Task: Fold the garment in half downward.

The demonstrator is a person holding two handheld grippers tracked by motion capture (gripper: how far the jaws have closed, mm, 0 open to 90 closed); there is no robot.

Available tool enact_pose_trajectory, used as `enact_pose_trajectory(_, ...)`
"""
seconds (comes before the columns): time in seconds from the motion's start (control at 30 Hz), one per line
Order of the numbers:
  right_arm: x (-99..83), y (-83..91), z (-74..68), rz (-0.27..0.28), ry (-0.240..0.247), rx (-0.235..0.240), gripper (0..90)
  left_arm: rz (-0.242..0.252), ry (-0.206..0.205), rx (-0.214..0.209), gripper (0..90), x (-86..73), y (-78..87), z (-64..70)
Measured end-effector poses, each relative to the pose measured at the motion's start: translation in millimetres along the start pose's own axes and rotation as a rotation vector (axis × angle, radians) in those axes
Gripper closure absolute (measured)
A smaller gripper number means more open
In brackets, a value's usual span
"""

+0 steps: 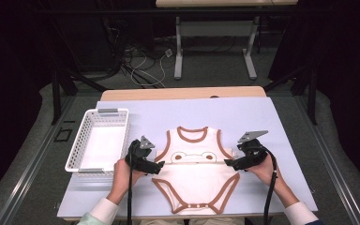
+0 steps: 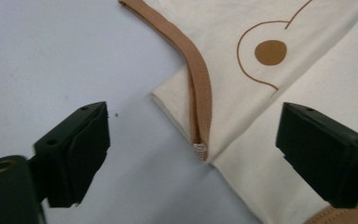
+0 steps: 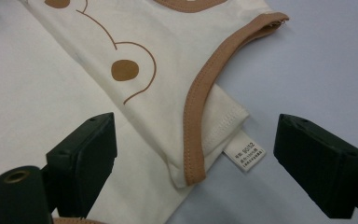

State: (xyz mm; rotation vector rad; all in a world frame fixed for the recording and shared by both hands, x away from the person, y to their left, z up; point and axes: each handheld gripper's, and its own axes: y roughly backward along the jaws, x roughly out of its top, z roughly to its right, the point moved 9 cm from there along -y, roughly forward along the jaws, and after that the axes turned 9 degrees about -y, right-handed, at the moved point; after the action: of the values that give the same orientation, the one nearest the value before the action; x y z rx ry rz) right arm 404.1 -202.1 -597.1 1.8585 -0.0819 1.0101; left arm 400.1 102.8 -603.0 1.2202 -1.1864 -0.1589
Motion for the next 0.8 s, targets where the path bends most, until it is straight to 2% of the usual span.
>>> enact_pose_trajectory(0.2, 3.2, -5.5, -1.2, -0.004, 0.002, 0.004, 9.0, 0.022, 0.013, 0.002, 1.1, 3.6, -4.6, -3.7)
enact_pose_trajectory(0.3, 6.6, -9.1, -1.1, 0.000, -0.008, 0.007, 7.7, 0.017, -0.001, 0.005, 0.6, 5.4, -7.1, -6.1)
enact_pose_trajectory(0.33, 8.2, -10.5, -0.6, 0.001, -0.004, 0.006, 7.3, 0.026, 0.006, 0.015, 0.6, 7.2, -8.8, -6.3)
enact_pose_trajectory(0.5, 18.3, -15.8, -2.4, 0.021, -0.014, 0.012, 3.2, 0.023, 0.002, -0.005, 0.6, 16.5, -15.8, -0.5)
enact_pose_trajectory(0.7, 26.7, -21.5, -3.5, 0.028, -0.010, 0.009, 3.6, 0.021, 0.060, -0.050, 0.4, 25.3, -24.7, -0.8)
enact_pose_trajectory(0.73, 27.6, -22.2, -3.5, 0.029, -0.013, 0.006, 5.2, 0.018, 0.058, -0.049, 0.5, 26.2, -25.1, -2.1)
enact_pose_trajectory(0.8, 29.0, -24.1, -2.1, 0.031, -0.018, 0.004, 10.4, 0.022, 0.081, -0.056, 1.3, 28.3, -26.5, -3.3)
